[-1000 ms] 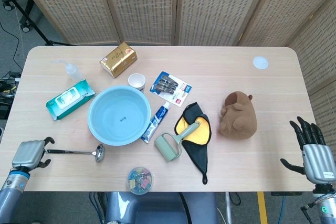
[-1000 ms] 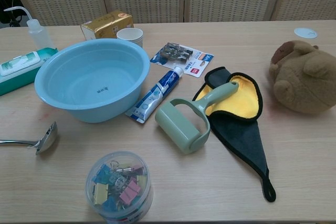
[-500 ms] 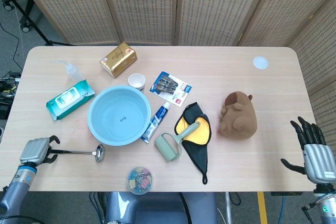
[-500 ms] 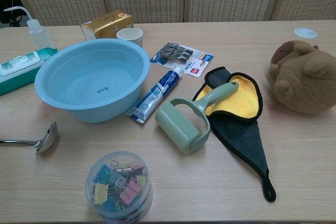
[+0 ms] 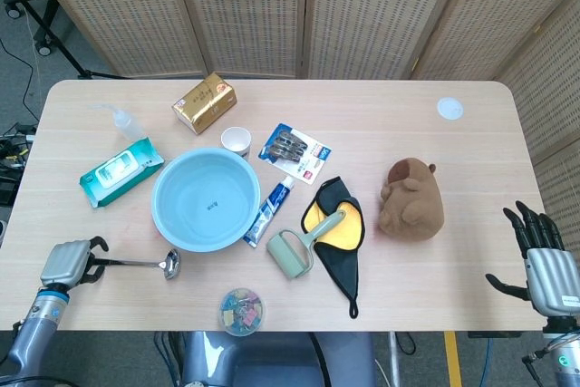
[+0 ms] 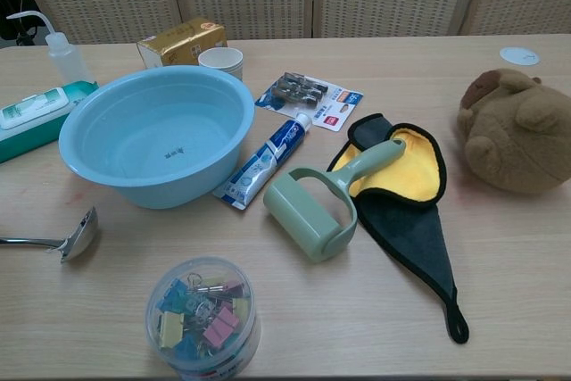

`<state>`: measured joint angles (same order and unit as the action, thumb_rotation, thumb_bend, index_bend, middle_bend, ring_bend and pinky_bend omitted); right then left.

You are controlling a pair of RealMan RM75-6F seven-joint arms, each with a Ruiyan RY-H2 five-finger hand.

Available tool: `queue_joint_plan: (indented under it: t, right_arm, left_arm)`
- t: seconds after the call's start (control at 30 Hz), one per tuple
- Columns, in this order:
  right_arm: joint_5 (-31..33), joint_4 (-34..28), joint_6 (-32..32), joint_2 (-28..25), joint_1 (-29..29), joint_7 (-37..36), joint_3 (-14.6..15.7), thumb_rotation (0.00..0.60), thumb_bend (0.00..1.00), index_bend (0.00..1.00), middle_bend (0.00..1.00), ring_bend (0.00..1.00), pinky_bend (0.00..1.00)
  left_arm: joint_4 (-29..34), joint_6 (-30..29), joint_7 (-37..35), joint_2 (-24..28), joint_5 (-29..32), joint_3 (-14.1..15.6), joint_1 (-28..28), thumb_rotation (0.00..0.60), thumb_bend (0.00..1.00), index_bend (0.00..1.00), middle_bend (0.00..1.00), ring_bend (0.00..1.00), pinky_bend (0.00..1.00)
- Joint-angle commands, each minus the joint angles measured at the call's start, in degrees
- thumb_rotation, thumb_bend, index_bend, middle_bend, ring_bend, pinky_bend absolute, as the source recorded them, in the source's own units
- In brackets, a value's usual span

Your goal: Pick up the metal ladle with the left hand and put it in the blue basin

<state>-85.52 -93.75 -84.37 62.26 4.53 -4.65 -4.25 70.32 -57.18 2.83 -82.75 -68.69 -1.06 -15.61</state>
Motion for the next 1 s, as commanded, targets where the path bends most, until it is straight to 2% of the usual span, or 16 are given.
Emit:
queue_joint_plan:
  t: [0.03, 0.43, 0.8, 1.0]
  right_arm:
    - [0.02, -0.11, 0.02, -0.12, -0.01, -0.31, -0.02, 0.600, 0.00, 0.00, 0.00, 0.00, 0.00]
    - [0.33, -0.25, 0.10, -1.01, -0.02, -2.52, -0.32, 0.600, 0.00, 0.00, 0.00, 0.00, 0.00]
    - [0.72, -0.30, 0.59, -1.26, 0.06, -2.96, -0.35, 0.600, 0.00, 0.00, 0.00, 0.00, 0.00]
    - [0.76, -0.57, 0.41, -1.44, -0.02, -3.05, -0.41, 0.600, 0.00, 0.00, 0.00, 0.00, 0.00]
  left_arm:
    - [-1.90, -1.40, 1.02, -1.45, -0.31, 0.42, 0.89, 0.600, 0.35, 0.43, 0.95, 0.81, 0.73]
    - [-6.41, -5.03, 2.47, -5.16, -1.21, 0.03, 2.40, 0.600, 0.35, 0.45, 0.95, 0.80, 0.73]
    - [-6.75, -3.57, 1.92, -5.60, -1.64, -0.24, 2.16, 0.600, 0.35, 0.45, 0.95, 0.80, 0.73]
    - [-6.58, -2.32, 3.02, -5.73, -1.02, -0.33, 1.92, 0.600, 0.36, 0.52, 0.95, 0.80, 0.73]
